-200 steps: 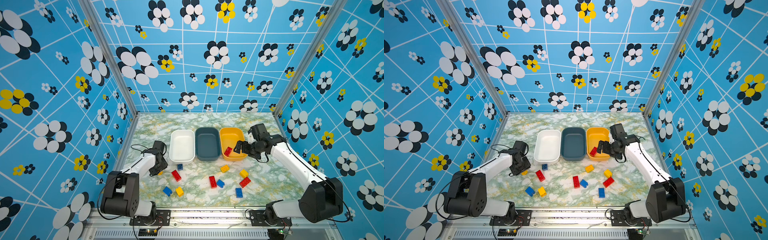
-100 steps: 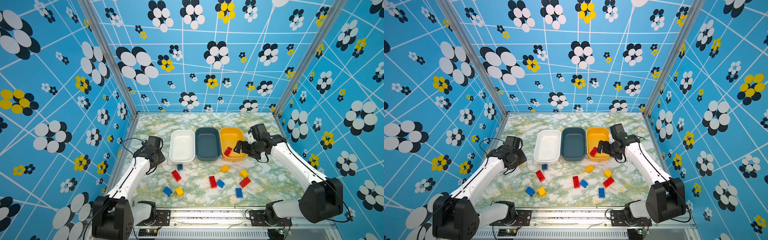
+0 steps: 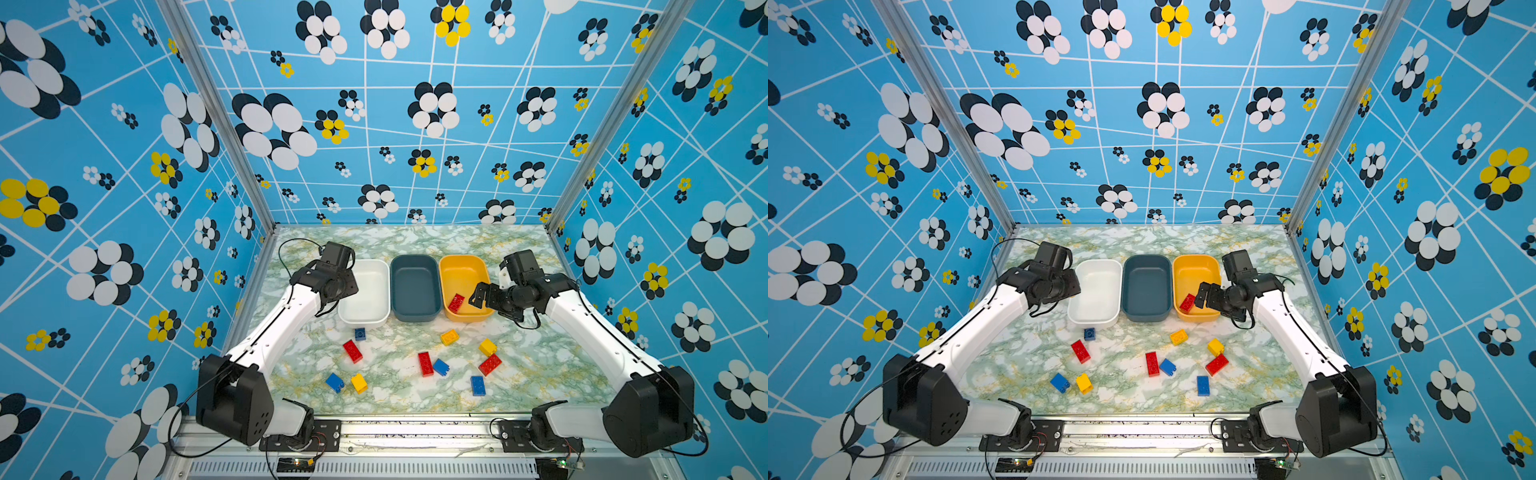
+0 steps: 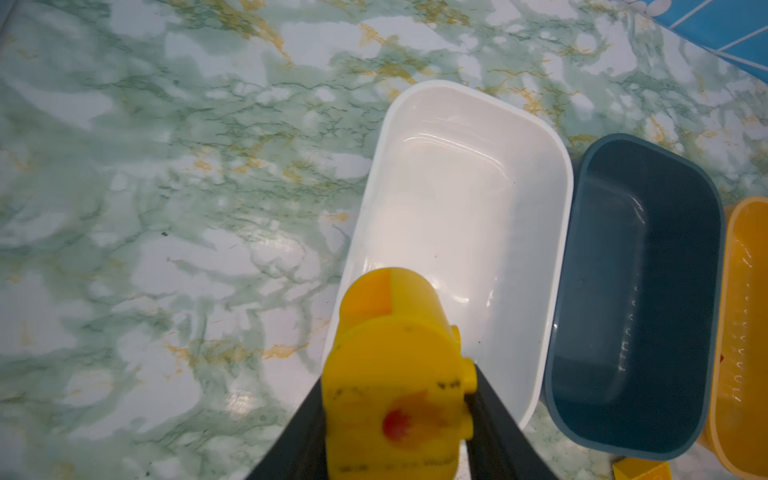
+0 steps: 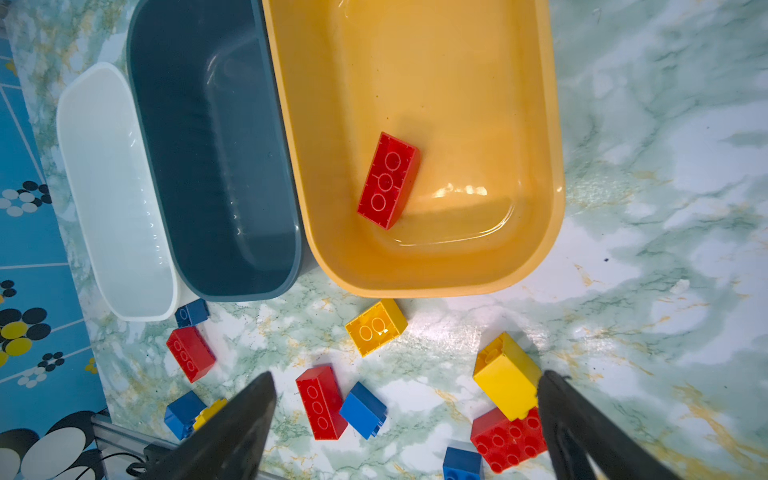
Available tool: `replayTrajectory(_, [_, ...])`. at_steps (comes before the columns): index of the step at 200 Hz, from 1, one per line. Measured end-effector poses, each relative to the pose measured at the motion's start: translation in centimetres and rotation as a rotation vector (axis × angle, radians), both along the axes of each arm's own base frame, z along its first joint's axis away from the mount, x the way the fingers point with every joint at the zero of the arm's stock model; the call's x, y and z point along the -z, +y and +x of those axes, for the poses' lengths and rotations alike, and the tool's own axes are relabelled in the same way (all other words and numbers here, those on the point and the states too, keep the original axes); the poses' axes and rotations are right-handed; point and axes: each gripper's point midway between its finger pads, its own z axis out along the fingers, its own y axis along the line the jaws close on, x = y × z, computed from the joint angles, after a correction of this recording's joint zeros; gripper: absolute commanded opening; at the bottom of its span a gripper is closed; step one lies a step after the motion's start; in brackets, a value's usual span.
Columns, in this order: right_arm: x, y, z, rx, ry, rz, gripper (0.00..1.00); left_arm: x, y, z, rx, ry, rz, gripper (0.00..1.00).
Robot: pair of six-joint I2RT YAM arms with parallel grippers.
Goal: Sort the legos into containers by color
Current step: 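Carry the yellow round piece over the white bin with the left gripper, then open the left gripper to drop the yellow piece into the white bin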
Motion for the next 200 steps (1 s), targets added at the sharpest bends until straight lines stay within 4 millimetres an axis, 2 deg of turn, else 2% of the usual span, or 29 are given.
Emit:
replayTrajectory(27, [0.2, -0.1, -0.3, 0.006, 0.005, 0.002, 0.99, 2.0, -2.3, 1.5, 0.052, 0.047, -0.009, 0.34])
replayTrajectory(63, [-0.2, -0.2, -0.5, 0.017, -0.011, 0.01, 0.99, 5.5, -3.3, 2.4, 0.08, 0.128, -0.006, 0.36])
replayTrajectory(90, [-0.3, -0.3, -0.9, 0.023, -0.018, 0.015, 0.99, 7.6, -3.8, 2.4, 0.1, 0.176, -0.005, 0.42])
replayTrajectory(93, [-0.3, -0.3, -0.9, 0.023, -0.019, 0.016, 0.99, 7.8, -3.8, 2.4, 0.102, 0.181, -0.004, 0.47])
replayTrajectory(102, [-0.2, -0.3, -1.0, 0.023, -0.018, 0.015, 0.99, 8.3, -3.9, 2.4, 0.108, 0.195, -0.002, 0.5])
replayTrajectory(139, [-0.2, -0.4, -1.2, 0.028, -0.016, 0.013, 0.99, 8.6, -4.1, 2.5, 0.117, 0.2, -0.004, 0.67])
replayTrajectory(200, [-0.3, -0.5, -1.4, 0.031, -0.021, 0.016, 0.99, 7.8, -4.7, 2.7, 0.131, 0.172, -0.01, 0.78])
